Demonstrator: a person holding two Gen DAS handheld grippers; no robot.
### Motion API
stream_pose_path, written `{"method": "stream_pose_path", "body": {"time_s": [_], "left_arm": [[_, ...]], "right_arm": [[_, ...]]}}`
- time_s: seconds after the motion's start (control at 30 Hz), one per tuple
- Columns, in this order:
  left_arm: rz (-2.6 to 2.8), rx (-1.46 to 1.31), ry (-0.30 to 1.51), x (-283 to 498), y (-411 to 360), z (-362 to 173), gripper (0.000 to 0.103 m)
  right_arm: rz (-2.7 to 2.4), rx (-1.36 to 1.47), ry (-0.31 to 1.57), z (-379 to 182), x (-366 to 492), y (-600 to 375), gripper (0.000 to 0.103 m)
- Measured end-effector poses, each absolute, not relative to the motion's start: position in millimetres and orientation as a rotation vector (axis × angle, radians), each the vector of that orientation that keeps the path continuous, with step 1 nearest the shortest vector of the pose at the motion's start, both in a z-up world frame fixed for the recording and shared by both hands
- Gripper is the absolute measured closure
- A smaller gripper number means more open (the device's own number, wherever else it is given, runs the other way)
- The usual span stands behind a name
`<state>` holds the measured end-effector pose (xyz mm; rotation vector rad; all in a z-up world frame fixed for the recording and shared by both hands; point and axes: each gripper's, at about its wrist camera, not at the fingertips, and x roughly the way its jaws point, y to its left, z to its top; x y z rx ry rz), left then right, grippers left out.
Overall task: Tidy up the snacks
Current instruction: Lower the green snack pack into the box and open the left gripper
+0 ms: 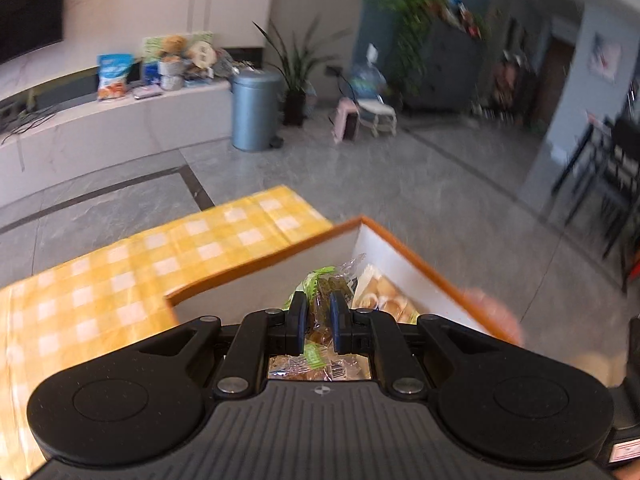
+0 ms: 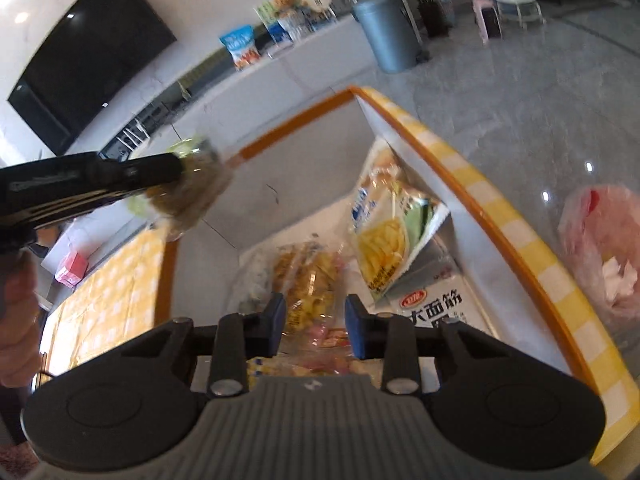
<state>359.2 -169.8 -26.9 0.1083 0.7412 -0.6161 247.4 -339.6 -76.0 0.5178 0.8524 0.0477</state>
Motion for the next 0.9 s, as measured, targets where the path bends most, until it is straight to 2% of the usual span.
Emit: {"method": "stream_pose_path", "body": {"time_s": [0.47,0.7,0.73,0.77,0.8,0.83,0.87,0.9], "left_arm": [[-0.704,0.41,0.895,389.2,-214.2,-71.1,0.09],[-0.699,0.508,0.824,388.9,-225.0,-76.6,0.091],[-0.71,0.5,0.789,386.6,-224.1,-75.6,0.081],[-0.727,0.5,0.746,383.1,-223.5,-74.4,0.064],[-0.731,0.506,0.704,379.9,-223.4,-72.8,0.052],[-0.73,0.509,0.662,374.0,-221.4,-71.1,0.035],[-0.733,0.511,0.615,367.6,-219.4,-69.4,0.029],[-0.734,0.52,0.584,362.0,-218.2,-69.1,0.028]], "right_arm": [[0.022,0.517,0.847,-87.1,254.5,-344.2,0.068],[0.027,0.534,0.849,-88.4,253.6,-345.3,0.068],[0.026,0.532,0.851,-88.5,254.2,-345.5,0.068],[0.026,0.531,0.85,-88.5,254.2,-345.1,0.068],[0.027,0.528,0.85,-89.0,253.9,-343.9,0.068],[0.03,0.526,0.849,-89.1,253.4,-343.7,0.068],[0.029,0.526,0.847,-89.0,253.0,-343.8,0.068],[0.027,0.53,0.848,-88.9,253.0,-344.1,0.068]]}}
